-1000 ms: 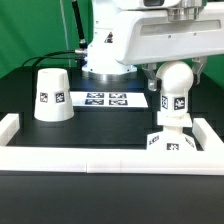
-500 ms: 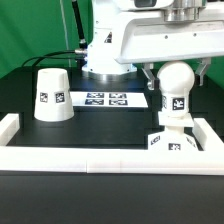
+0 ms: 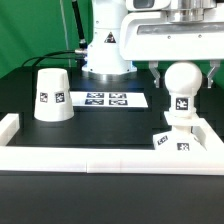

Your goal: Assemble lamp

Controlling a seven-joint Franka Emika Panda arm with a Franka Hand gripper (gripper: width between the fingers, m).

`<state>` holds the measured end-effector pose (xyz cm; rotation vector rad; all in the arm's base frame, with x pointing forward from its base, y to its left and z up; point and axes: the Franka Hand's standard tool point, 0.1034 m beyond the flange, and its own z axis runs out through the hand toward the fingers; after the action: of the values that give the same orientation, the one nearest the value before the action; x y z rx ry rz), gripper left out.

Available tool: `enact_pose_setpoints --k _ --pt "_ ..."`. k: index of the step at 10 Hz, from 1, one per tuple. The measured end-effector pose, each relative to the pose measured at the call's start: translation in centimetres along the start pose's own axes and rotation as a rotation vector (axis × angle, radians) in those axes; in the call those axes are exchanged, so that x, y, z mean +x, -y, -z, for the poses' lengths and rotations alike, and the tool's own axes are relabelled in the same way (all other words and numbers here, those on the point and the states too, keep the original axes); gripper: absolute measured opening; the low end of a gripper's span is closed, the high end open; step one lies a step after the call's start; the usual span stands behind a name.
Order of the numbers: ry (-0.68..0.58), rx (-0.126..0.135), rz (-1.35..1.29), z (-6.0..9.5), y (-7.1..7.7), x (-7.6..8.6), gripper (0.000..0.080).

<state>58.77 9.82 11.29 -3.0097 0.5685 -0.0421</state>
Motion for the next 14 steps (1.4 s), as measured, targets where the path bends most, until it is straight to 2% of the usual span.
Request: enact_pose_setpoints --k 3,5,6,9,11,12,14 --pt "0.012 0.005 -0.254 -0.08 -0.03 0.05 0.058" --pt "0.044 -0.016 -0.431 -0.13 0.11 0.37 0.058" --pt "0.044 -0.01 -0.476 -0.13 0.14 0.82 0.058" --pt "0.053 -0.001 -0.607 -0.17 0.41 0.65 0.058" --pt "0.054 0.0 -0.602 -0.18 0.48 0.6 0.058" --pt "0.053 0.001 -0.559 -0.2 0.47 0.6 0.0669" --pt "0.045 0.007 -0.485 -0.3 0.46 0.64 0.069"
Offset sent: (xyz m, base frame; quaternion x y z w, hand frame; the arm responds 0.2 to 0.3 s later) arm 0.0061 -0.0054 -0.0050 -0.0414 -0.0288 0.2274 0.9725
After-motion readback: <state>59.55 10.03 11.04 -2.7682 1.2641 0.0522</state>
